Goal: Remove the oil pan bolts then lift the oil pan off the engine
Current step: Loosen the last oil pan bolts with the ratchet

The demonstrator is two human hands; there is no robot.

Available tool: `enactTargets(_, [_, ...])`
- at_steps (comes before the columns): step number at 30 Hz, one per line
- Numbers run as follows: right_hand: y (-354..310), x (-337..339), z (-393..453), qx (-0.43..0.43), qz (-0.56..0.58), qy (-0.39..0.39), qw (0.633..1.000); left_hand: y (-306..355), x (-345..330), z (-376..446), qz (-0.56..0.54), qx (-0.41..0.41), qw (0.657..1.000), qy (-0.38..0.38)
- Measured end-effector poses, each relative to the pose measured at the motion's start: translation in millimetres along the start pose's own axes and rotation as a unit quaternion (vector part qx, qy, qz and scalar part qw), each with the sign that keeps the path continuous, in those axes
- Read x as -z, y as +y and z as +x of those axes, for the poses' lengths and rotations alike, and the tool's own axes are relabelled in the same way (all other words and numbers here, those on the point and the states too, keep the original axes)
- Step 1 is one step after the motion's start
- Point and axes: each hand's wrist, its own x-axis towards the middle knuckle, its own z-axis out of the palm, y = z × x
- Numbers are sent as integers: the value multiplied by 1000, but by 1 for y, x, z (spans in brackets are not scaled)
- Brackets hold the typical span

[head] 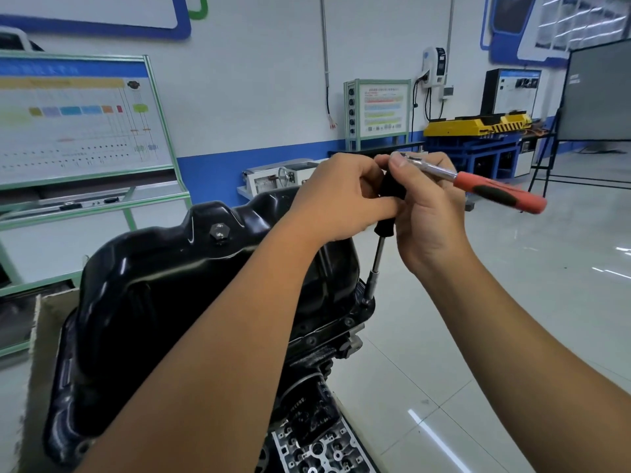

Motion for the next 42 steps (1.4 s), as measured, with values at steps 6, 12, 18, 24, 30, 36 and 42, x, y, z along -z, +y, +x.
enactTargets(6, [-1, -4, 3, -70, 22, -30, 997, -3, 5, -1, -28, -27, 999, -34])
enactTargets(12, [3, -7, 3, 20, -13, 0, 1000, -2, 2, 1, -14, -39, 999, -18])
enactTargets(18, [6, -7, 5, 0, 6, -14, 1000, -5, 5, 1, -49, -50, 997, -34])
enactTargets(24, [13, -6, 8, 2, -9, 16, 1000, -5, 6, 2, -56, -62, 995, -59])
enactTargets(30, [16, -11, 4, 66, -24, 61, 996, -5, 3, 2, -53, -67, 996, -24])
enactTargets(36, [16, -15, 8, -11, 27, 62, 998, -7, 4, 4, -54, -63, 995, -56])
enactTargets(42, [16, -14, 7, 43, -21, 82, 995, -4, 3, 3, -53, -50, 997, -23])
